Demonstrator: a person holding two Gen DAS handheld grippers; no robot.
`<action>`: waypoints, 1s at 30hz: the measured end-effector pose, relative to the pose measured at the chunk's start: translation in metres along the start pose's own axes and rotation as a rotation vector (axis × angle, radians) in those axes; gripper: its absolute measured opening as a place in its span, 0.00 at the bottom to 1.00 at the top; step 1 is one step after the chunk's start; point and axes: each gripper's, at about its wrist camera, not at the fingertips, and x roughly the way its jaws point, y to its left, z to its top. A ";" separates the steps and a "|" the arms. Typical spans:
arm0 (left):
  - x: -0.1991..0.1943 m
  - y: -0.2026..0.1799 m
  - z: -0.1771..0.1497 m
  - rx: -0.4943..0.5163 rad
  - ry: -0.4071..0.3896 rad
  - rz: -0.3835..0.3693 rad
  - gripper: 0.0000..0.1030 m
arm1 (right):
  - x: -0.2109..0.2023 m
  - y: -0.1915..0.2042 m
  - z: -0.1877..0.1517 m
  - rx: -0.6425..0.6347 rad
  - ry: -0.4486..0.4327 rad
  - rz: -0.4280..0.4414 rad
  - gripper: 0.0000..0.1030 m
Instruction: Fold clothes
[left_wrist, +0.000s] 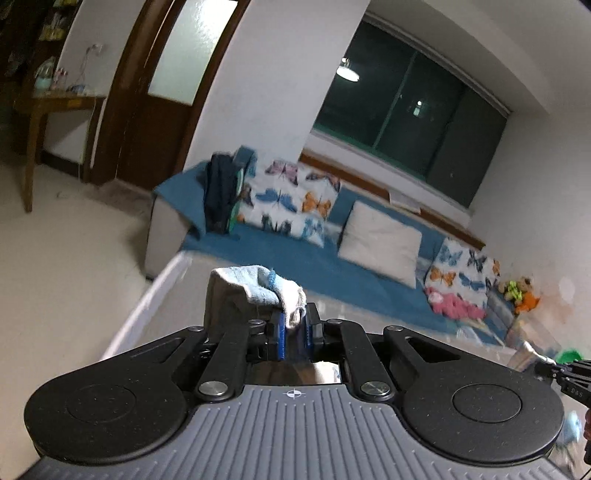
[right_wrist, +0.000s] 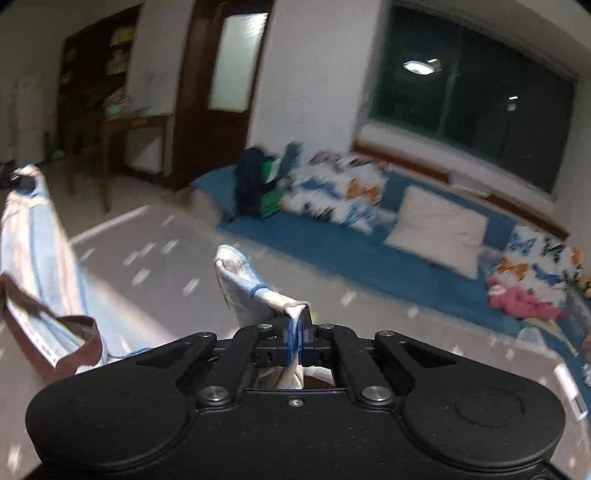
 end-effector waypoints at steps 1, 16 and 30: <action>0.006 -0.006 0.018 0.000 -0.027 -0.003 0.10 | 0.008 -0.005 0.015 0.002 -0.017 -0.024 0.02; -0.027 -0.010 0.067 -0.018 -0.172 -0.081 0.10 | -0.028 -0.056 0.078 0.122 -0.316 -0.164 0.02; 0.005 0.120 -0.173 -0.117 0.457 0.114 0.10 | 0.039 0.002 -0.193 0.227 0.344 -0.045 0.02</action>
